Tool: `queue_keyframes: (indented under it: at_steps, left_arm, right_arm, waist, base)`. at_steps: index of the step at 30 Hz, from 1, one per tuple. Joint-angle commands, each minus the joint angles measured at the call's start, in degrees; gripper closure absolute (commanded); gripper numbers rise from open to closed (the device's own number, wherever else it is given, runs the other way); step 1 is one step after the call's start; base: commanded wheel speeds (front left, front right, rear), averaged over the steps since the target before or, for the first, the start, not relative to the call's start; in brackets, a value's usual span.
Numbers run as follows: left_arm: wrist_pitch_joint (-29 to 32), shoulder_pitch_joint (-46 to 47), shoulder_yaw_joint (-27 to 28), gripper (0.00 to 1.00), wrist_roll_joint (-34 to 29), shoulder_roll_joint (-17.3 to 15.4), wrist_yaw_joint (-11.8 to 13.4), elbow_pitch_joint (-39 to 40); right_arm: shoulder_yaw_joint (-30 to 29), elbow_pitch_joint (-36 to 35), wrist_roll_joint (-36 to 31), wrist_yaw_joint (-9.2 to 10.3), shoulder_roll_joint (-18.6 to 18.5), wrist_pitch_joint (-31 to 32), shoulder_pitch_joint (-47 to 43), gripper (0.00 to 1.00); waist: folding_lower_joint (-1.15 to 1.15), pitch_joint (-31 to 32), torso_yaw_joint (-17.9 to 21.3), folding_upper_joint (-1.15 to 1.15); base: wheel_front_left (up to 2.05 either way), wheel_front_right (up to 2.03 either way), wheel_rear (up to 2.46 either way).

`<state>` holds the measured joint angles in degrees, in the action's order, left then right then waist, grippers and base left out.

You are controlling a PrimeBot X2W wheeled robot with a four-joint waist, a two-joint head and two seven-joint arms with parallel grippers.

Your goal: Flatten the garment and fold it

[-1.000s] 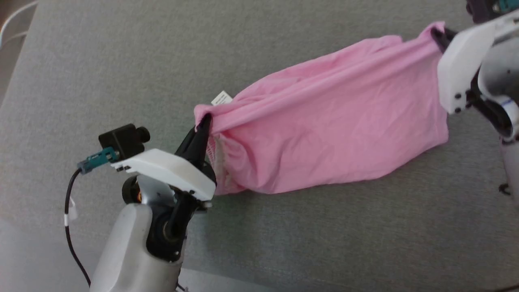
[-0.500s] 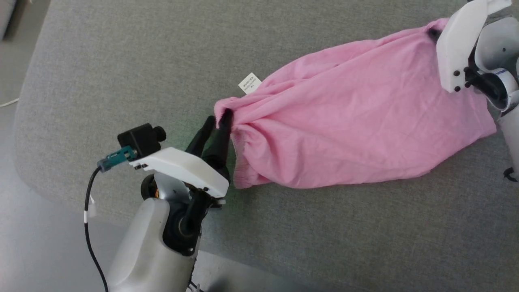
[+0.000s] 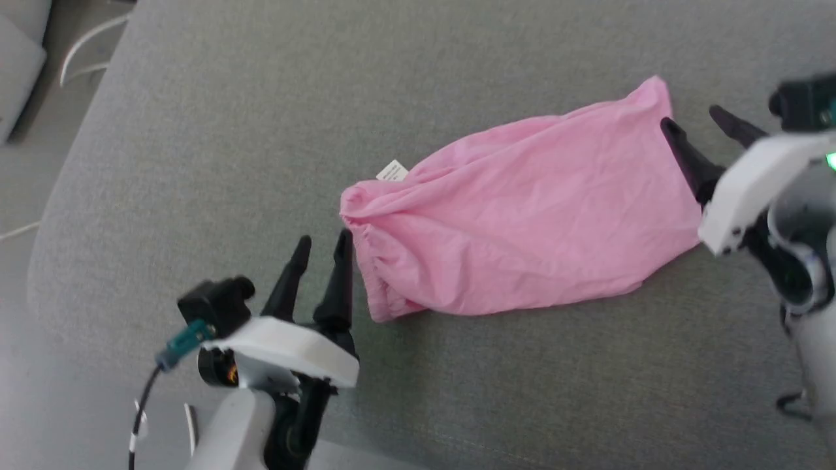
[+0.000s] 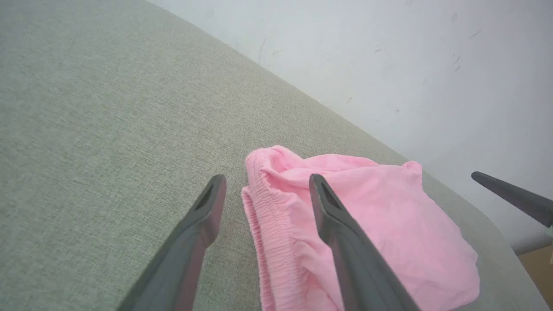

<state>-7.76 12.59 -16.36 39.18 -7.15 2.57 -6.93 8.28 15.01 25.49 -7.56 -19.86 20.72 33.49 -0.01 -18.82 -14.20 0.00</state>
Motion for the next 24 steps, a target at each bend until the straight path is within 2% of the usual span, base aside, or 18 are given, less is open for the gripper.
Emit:
queue_keyframes:
  at_steps: [1, 8, 12, 15, 21, 24]
  left_arm:
    - [-1.01, -1.29, -0.78, 0.00, -1.26, -0.10, 0.56, 0.44]
    - [-3.61, -4.44, -3.61, 0.00, -6.43, 0.16, 3.79, -1.52]
    - [-3.17, -4.29, -5.11, 0.00, -8.80, -0.52, 4.86, -3.58]
    - [-2.27, -4.00, -5.57, 0.00, -10.20, -0.87, 6.62, -6.47]
    - [0.59, -3.54, -4.65, 0.00, -9.63, -0.10, 10.25, -11.99]
    - [2.83, -3.12, -4.25, 0.00, -8.08, 0.63, 10.87, -14.48]
  right_arm:
    - [-1.55, -2.25, 0.27, 0.08, 1.29, -2.26, -3.13, 0.00]
    - [-7.88, -12.93, -3.77, 0.08, 8.68, -11.86, -19.09, 0.00]
    - [-9.82, -15.84, -6.08, 0.08, 12.62, -15.78, -23.22, 0.00]
    - [-10.59, -17.49, -7.71, 0.08, 15.19, -18.91, -25.97, 0.00]
    - [-10.72, -17.63, -8.26, 0.08, 16.81, -21.36, -28.92, 0.00]
    - [-10.70, -17.39, -7.93, 0.08, 16.93, -21.71, -28.88, 0.00]
  waist:
    - [0.01, 5.38, 2.95, 0.00]
    - [0.01, 8.48, 4.64, 0.00]
    - [0.01, 8.82, 5.20, 0.00]
    - [0.01, 8.99, 5.98, 0.00]
    - [0.01, 8.97, 7.43, 0.00]
    - [0.01, 8.80, 8.09, 0.00]
  base:
    - [0.00, 0.00, 0.00]
    - [0.00, 0.00, 0.00]
    - [0.00, 0.00, 0.00]
    - [0.00, 0.00, 0.00]
    - [0.00, 0.00, 0.00]
    - [0.00, 0.00, 0.00]
